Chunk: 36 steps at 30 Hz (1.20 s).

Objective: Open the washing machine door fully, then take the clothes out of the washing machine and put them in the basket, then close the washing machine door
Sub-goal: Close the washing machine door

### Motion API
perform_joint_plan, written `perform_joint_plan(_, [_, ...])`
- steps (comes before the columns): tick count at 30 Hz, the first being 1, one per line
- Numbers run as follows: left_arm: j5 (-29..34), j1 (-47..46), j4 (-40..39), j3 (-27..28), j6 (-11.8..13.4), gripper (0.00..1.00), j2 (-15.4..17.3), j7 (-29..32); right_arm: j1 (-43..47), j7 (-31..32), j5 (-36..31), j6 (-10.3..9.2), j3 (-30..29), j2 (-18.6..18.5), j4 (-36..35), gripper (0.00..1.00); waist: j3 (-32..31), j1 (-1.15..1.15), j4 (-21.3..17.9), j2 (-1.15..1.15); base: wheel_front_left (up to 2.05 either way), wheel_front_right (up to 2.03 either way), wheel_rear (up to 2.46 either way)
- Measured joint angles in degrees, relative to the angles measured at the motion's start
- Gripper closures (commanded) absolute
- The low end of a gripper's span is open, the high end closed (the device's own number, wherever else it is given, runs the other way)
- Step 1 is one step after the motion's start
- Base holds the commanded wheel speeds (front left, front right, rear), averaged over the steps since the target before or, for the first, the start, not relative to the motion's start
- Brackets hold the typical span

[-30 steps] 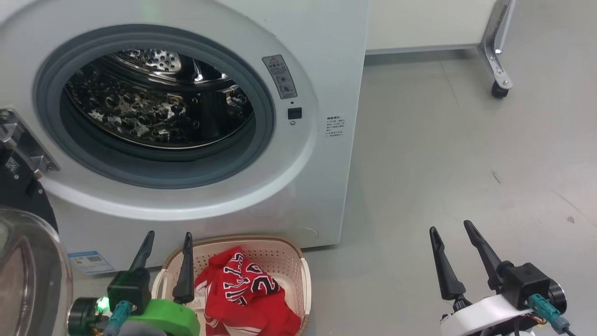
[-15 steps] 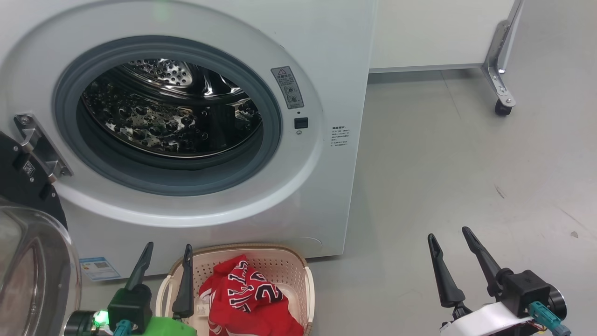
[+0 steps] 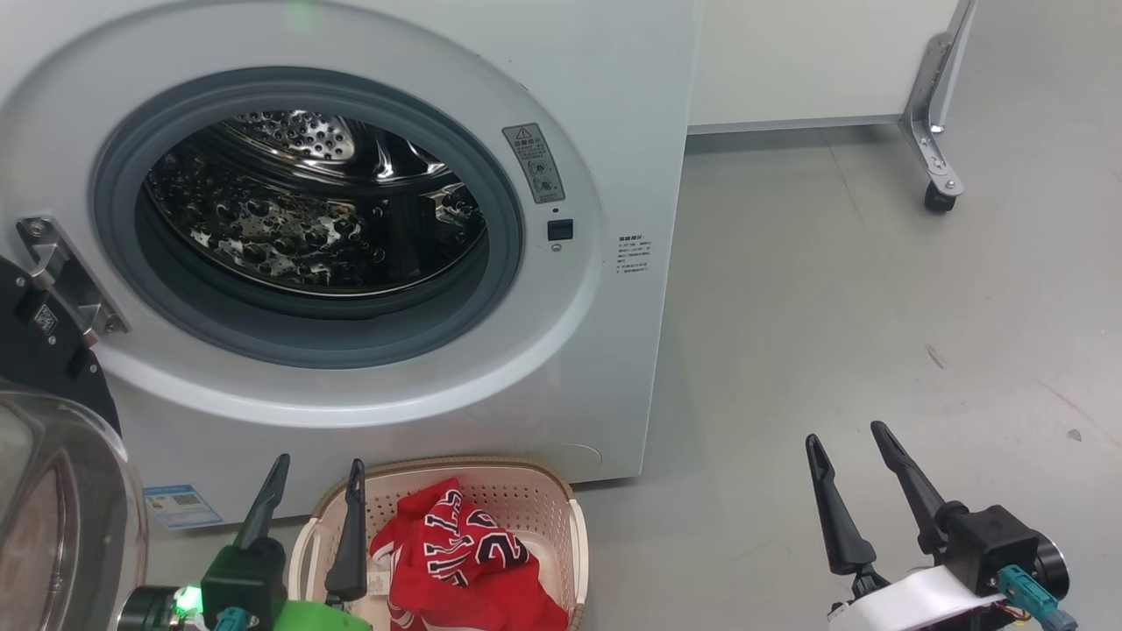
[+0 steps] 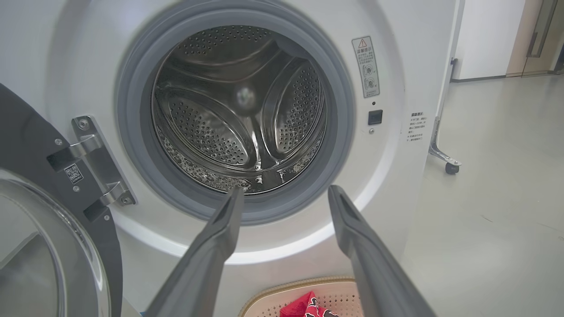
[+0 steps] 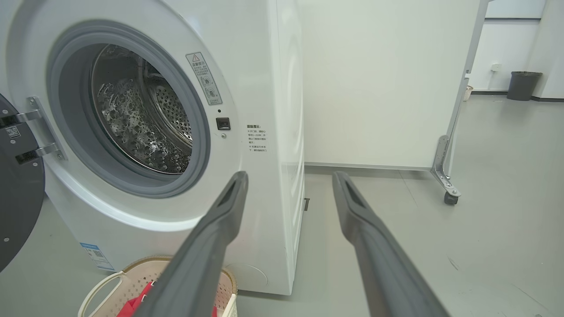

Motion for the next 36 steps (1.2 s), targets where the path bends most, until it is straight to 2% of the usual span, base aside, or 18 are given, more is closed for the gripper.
perform_joint_plan(18, [1.03,1.68,-4.01,0.38,0.6,0.0,0.01,2.11,0.76,0.75,0.0,-0.52,-0.02,-0.46,-1.35,0.0,0.5,0.0,-0.05,0.0,-0.36,0.36,0.0])
perform_joint_plan(36, [1.46,2.68,-6.72,-0.64,0.85,0.0,-0.02,3.52,0.77,1.34,0.0,-0.54,0.03,-0.77,-2.44,0.0,1.22,0.0,-0.01,0.0,-1.05,1.05,0.0])
